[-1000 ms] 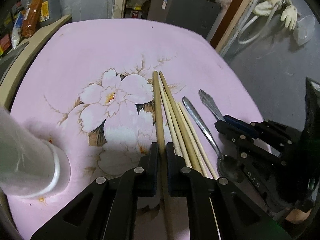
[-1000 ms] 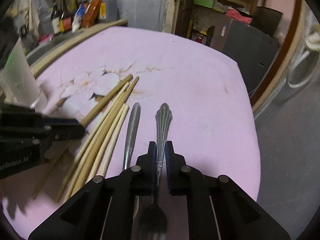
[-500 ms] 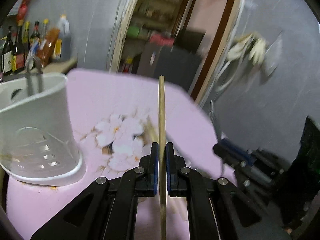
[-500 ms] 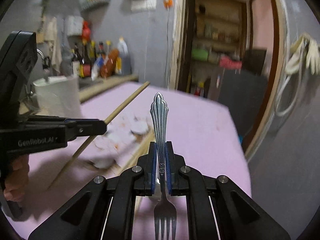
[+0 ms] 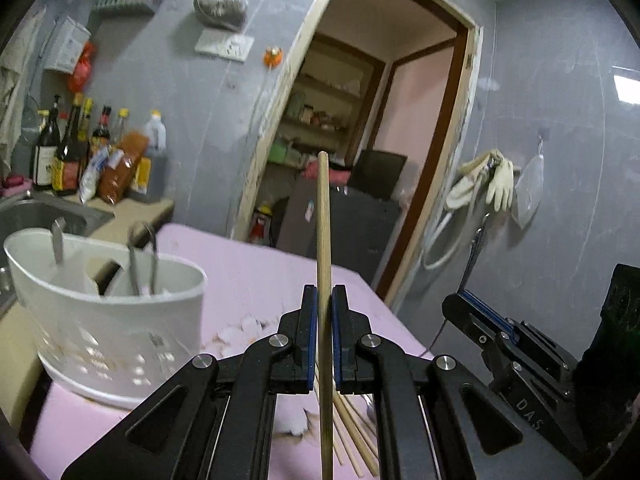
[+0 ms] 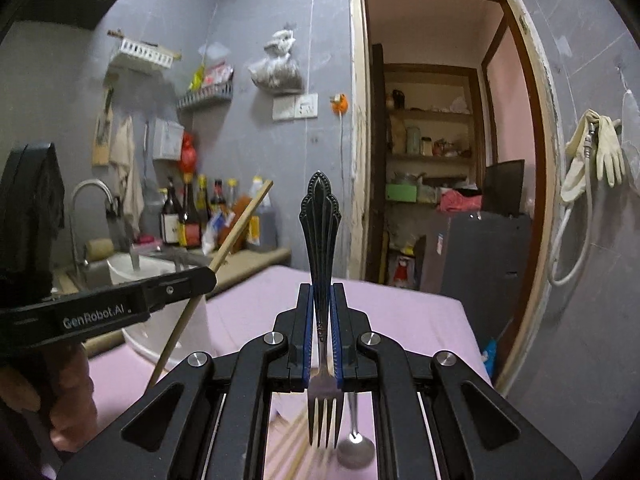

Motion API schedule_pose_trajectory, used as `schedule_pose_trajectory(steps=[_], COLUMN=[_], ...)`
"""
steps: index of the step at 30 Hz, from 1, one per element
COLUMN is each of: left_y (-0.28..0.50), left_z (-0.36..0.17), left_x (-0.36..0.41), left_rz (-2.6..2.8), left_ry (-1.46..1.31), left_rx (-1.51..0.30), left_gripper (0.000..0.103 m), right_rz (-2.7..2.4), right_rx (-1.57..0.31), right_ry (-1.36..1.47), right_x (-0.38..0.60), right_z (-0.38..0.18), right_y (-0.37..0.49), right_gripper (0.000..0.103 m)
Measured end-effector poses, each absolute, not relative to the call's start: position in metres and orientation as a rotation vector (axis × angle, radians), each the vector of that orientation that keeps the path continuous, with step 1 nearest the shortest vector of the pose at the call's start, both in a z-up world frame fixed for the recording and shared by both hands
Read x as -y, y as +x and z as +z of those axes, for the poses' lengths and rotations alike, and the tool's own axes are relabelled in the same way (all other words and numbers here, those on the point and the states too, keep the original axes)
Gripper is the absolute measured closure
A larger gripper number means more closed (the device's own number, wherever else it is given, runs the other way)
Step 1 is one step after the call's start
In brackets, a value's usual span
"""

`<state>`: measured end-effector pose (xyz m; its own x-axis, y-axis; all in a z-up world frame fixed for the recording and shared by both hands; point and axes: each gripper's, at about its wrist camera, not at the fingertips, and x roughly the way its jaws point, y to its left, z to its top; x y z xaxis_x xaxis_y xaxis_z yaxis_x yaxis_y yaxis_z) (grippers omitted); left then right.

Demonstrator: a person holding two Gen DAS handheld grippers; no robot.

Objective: Organize utensils
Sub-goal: 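Lift the fork with the right tool while the left tool carries the chopstick to the holder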

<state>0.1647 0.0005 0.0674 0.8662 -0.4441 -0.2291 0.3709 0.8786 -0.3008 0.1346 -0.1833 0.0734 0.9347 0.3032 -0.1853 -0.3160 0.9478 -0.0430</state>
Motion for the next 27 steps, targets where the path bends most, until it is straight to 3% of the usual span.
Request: schedule_pose_trajectory(steps=[15,27], left_y=[0.179,0.215], left_z=[0.117,0.134], left_x=[-0.065,-0.159], left_rz=[-0.321,-0.192], left_ry=[-0.264,-0.333], left_rx=[-0.149,-0.112], left_gripper=[0.099,0.099], right_rz=[0.482,0.610], right_rx=[-0.099,-0.035], right_ry=[0.003,0.050], right_x=[0.126,0.061], right_z=[0.118,0.147], right_y=[0.156,0.191], right_gripper=[0.097,0.097])
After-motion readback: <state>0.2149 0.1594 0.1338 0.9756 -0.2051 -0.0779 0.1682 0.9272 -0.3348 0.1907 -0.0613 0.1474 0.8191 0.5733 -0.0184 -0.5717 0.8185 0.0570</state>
